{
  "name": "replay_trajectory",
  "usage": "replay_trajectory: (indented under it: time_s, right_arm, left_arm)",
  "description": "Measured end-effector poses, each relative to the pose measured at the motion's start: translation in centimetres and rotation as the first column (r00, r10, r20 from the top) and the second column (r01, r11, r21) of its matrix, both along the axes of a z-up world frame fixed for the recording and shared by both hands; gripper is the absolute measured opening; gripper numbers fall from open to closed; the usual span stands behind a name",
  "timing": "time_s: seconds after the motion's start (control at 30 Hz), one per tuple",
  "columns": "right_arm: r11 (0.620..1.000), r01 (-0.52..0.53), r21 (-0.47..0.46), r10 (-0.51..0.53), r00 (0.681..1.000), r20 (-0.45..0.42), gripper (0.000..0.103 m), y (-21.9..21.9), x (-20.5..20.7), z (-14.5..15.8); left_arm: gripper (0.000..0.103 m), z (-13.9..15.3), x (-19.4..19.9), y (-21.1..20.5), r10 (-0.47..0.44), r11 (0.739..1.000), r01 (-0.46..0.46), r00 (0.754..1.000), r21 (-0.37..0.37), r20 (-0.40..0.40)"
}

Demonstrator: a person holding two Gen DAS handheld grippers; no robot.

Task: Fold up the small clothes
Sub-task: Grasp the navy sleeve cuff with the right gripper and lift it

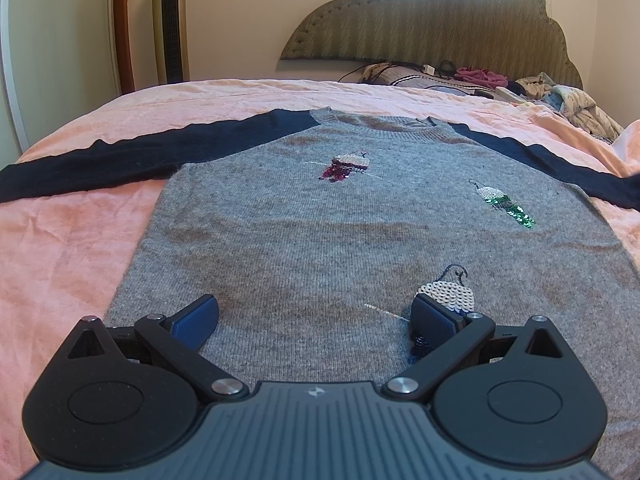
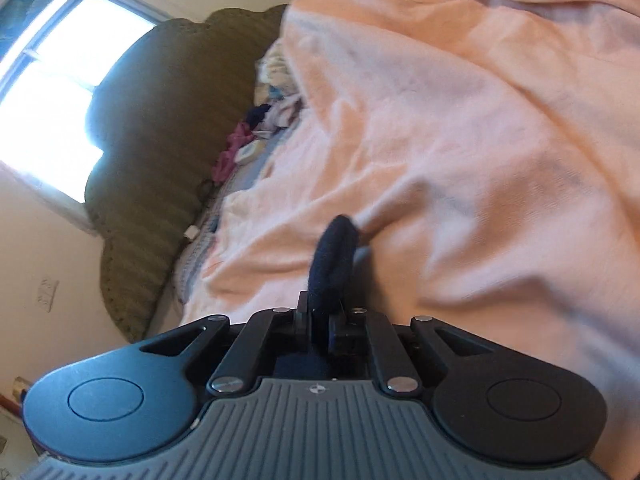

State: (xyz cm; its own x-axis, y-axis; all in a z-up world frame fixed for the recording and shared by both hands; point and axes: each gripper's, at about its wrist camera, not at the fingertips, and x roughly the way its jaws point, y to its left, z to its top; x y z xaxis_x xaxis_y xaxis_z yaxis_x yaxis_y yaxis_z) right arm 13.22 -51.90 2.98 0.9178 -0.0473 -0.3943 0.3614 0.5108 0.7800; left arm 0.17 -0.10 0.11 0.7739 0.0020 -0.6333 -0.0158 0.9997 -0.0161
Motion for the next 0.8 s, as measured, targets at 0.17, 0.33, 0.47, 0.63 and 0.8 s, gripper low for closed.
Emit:
replay_trajectory:
  time_s: [0.17, 0.33, 0.47, 0.63, 0.8]
  right_arm:
    - [0.921, -0.375, -0.104, 0.386, 0.914, 0.127, 0.014, 14.5, 3.1, 4.4]
    - [0.759, -0.651, -0.026, 0.649, 0.752, 0.115, 0.044, 26.8, 5.6, 3.0]
    - [0.755, -0.656, -0.001, 0.653, 0.751, 0.101, 0.070, 28.9, 2.2, 1.6]
    - [0.735, -0.650, -0.194, 0.656, 0.754, -0.042, 0.070, 28.2, -4.8, -0.3]
    - [0.741, -0.628, -0.238, 0.636, 0.770, -0.049, 0.075, 27.1, -6.4, -2.3]
  left_arm:
    - [0.103, 0.0, 0.0, 0.0, 0.000, 1.000, 0.000, 1.000, 0.001, 0.000]
    - [0.103, 0.0, 0.1, 0.0, -0.002, 1.000, 0.002, 1.000, 0.006, -0.003]
    - [0.103, 0.4, -0.2, 0.7, -0.019, 0.999, 0.018, 1.000, -0.035, -0.012]
    - [0.103, 3.2, 3.0, 2.7, -0.112, 0.925, 0.072, 0.990, -0.373, -0.087]
    - [0.103, 3.3, 11.1, 1.4, -0.132, 0.870, 0.053, 0.983, -0.490, -0.128]
